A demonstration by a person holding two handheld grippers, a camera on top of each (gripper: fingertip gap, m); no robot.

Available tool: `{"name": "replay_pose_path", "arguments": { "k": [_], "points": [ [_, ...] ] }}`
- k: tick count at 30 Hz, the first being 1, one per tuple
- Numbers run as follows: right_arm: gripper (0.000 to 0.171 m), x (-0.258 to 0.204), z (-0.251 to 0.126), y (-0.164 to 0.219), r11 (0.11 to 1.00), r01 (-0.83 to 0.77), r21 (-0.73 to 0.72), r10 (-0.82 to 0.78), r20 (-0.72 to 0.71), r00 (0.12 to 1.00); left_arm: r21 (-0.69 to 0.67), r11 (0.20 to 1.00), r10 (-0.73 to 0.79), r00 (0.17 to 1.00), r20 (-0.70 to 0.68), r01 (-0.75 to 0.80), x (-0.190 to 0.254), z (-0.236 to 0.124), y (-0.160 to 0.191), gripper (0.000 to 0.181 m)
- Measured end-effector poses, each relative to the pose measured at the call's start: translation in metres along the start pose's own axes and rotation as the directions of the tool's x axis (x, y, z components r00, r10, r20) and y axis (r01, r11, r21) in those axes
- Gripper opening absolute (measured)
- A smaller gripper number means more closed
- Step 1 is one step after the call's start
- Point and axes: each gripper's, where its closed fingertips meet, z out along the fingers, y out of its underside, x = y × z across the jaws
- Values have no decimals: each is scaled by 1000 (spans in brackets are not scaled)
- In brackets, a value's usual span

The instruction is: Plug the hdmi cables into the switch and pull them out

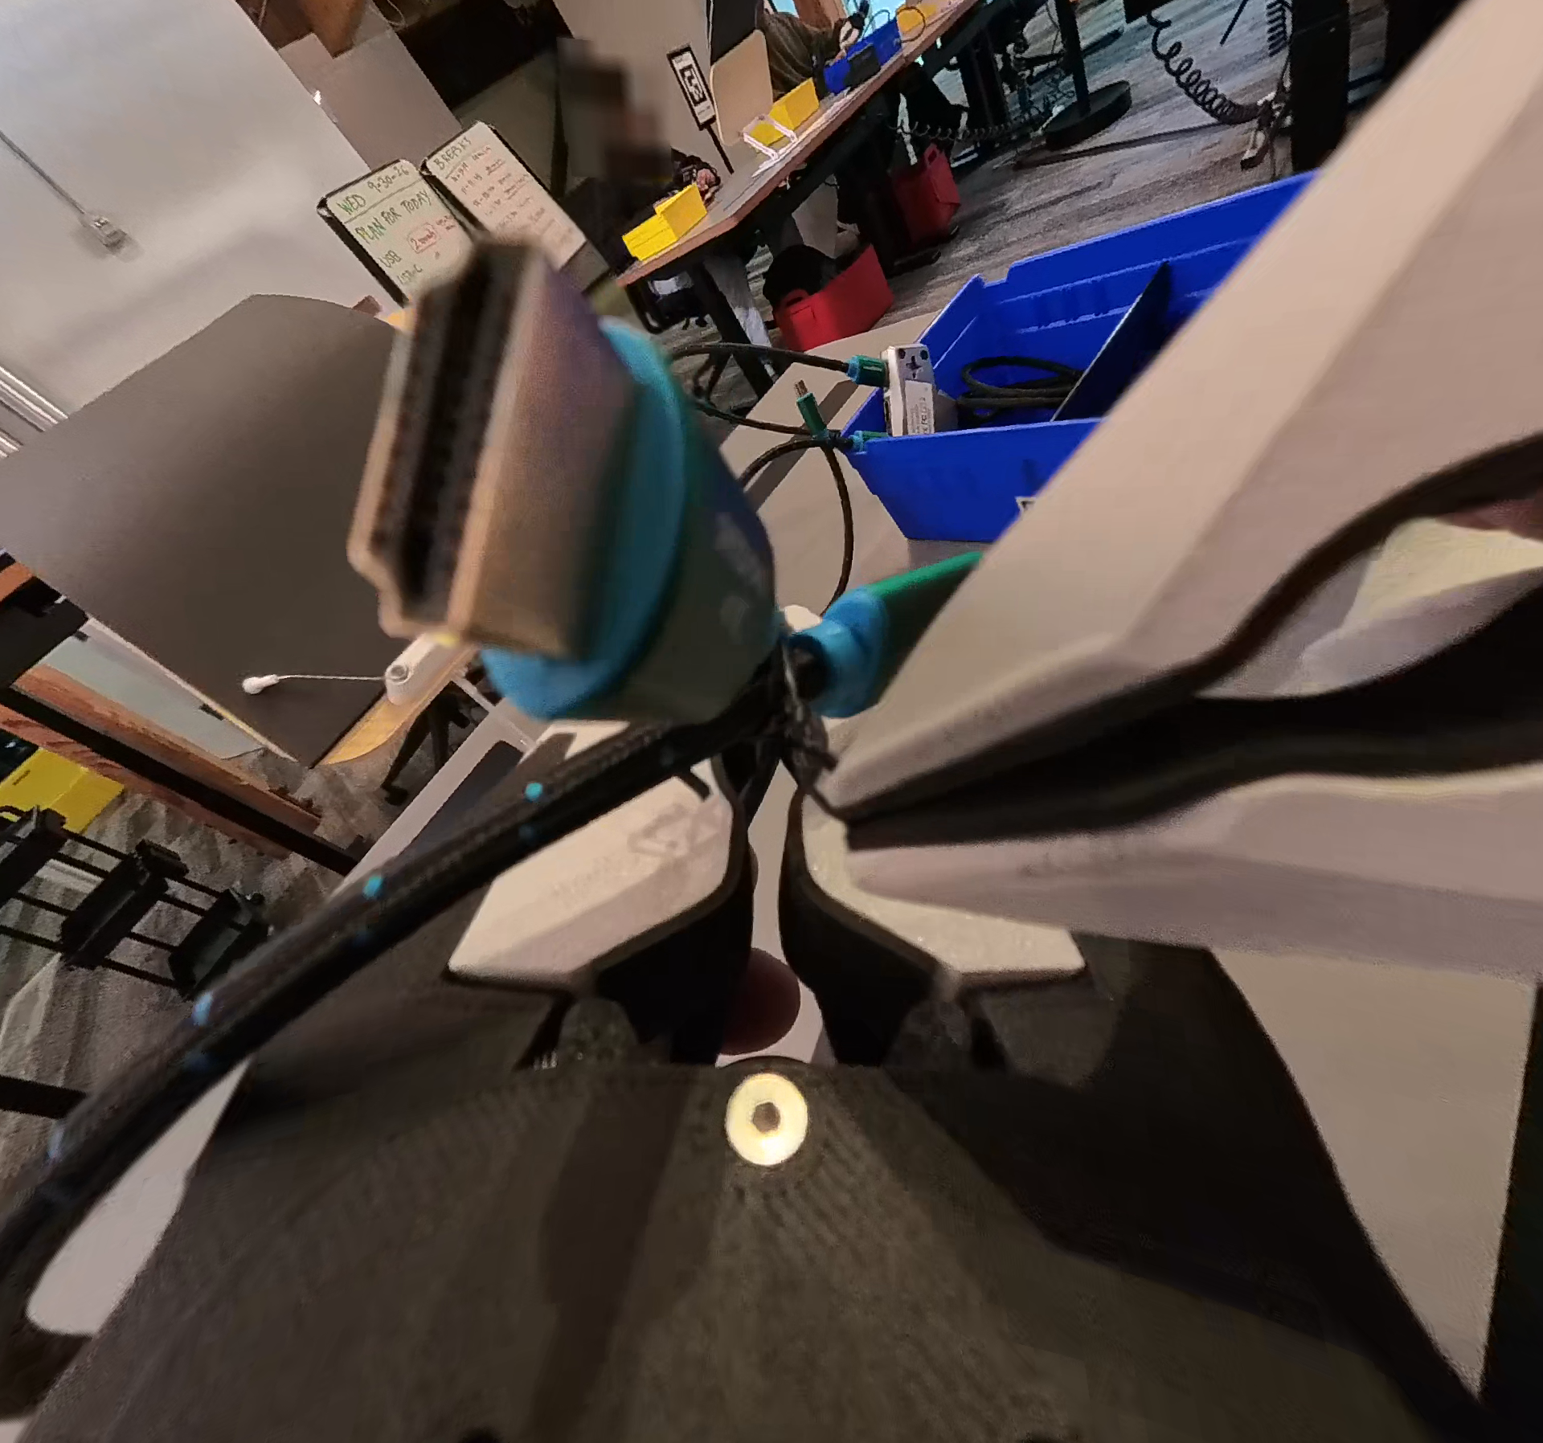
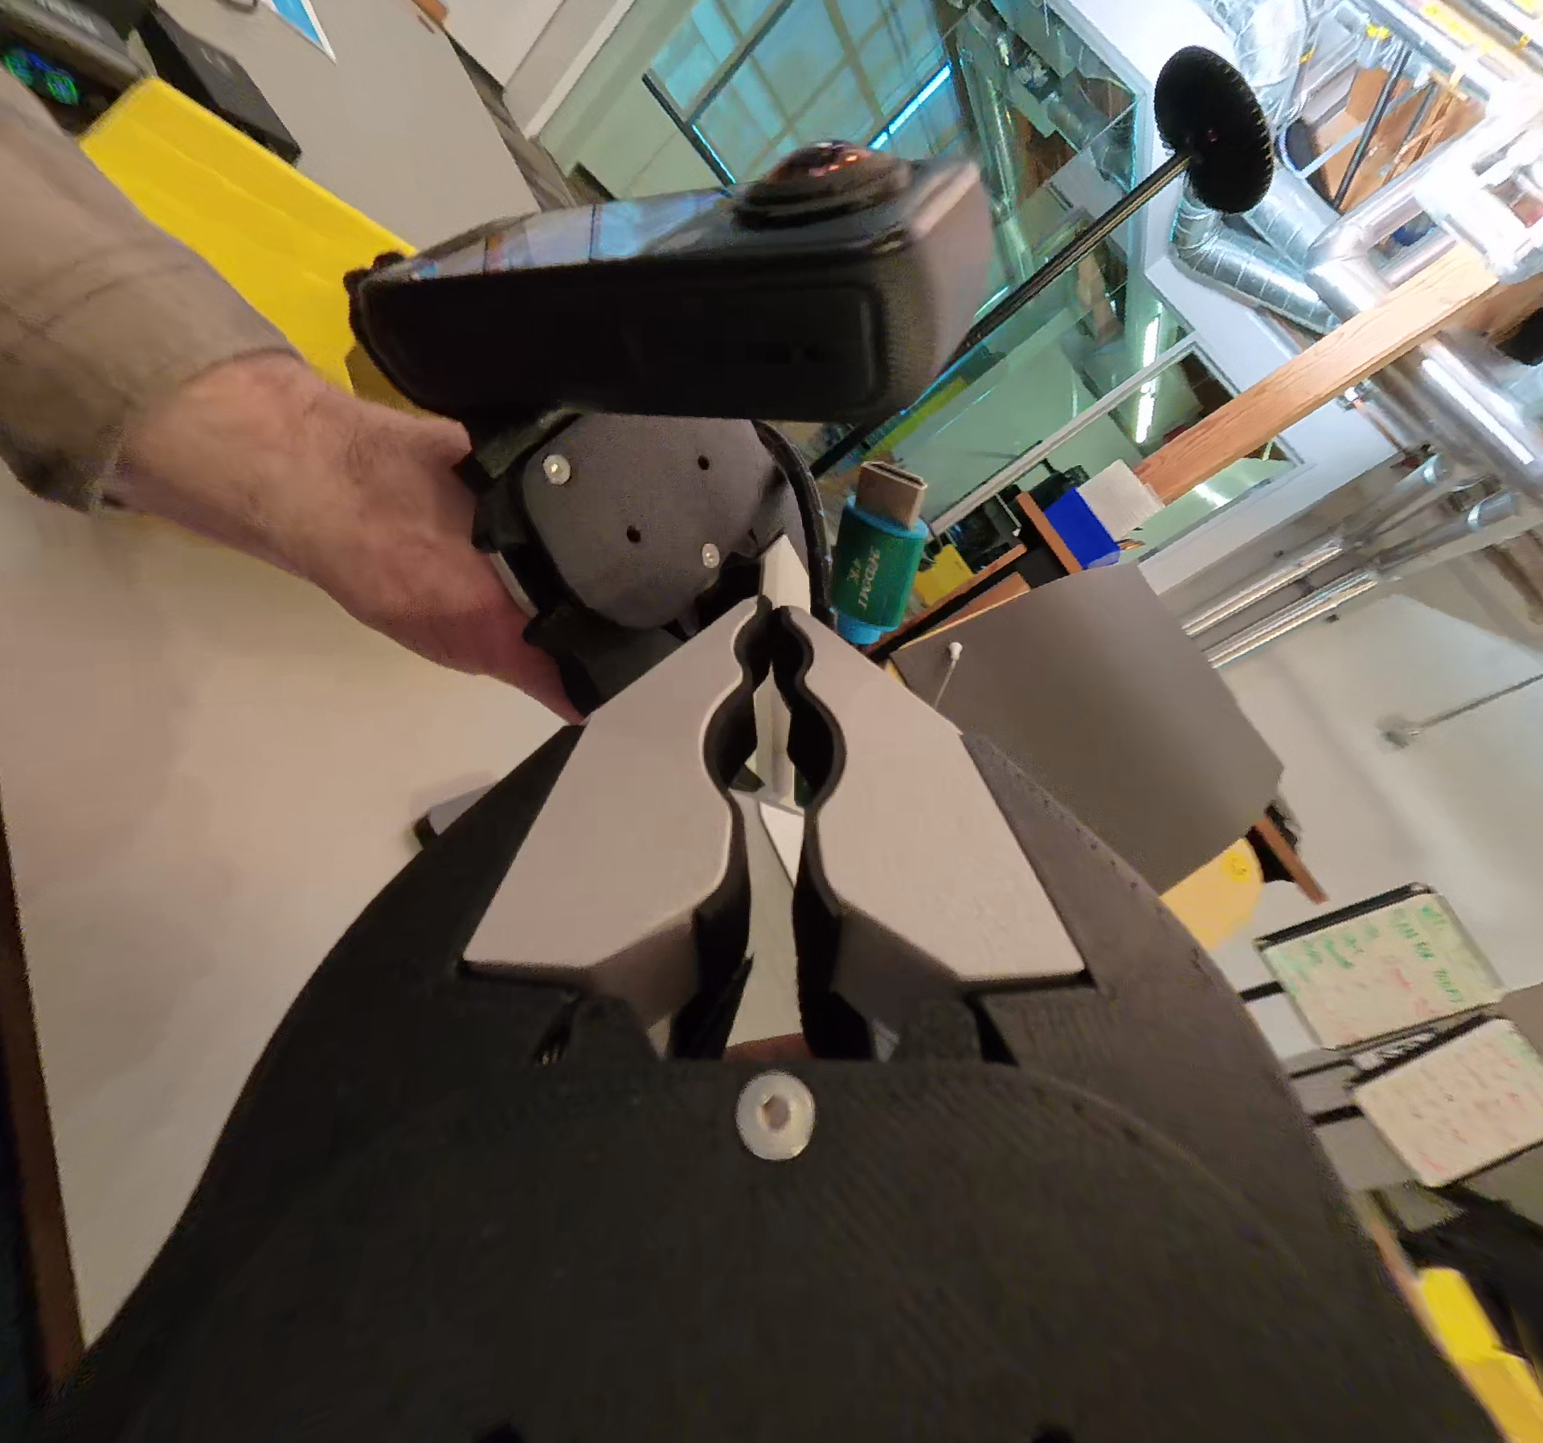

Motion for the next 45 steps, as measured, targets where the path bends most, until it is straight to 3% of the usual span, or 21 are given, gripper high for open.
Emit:
{"name": "replay_pose_path", "arguments": {
  "k": [1,3,5,15,30,45],
  "points": [
    [0,1,0,-1,1000,-20,6,20,2,1000,0,1000,2,1000,-1,-2,0,0,0,89],
    [0,3,0,-1,998,-67,15,67,3,998,-1,1000,1,1000,-4,-1,1,0,1,81],
    [0,11,-2,-2,988,-151,36,151,-11,988,0,1000,7,1000,-10,-7,2,0,1,0],
    [0,43,-15,10,906,-413,89,418,-42,907,26,999,21,1000,-6,-21,3,-2,-1,0],
    [0,48,-16,36,850,-526,37,527,-16,850,76,997,5,999,-44,-2,2,-7,-10,0],
    [0,18,-13,43,841,-534,-87,541,162,825,83,993,-79,994,-75,85,-4,-9,-11,2]
  ]
}}
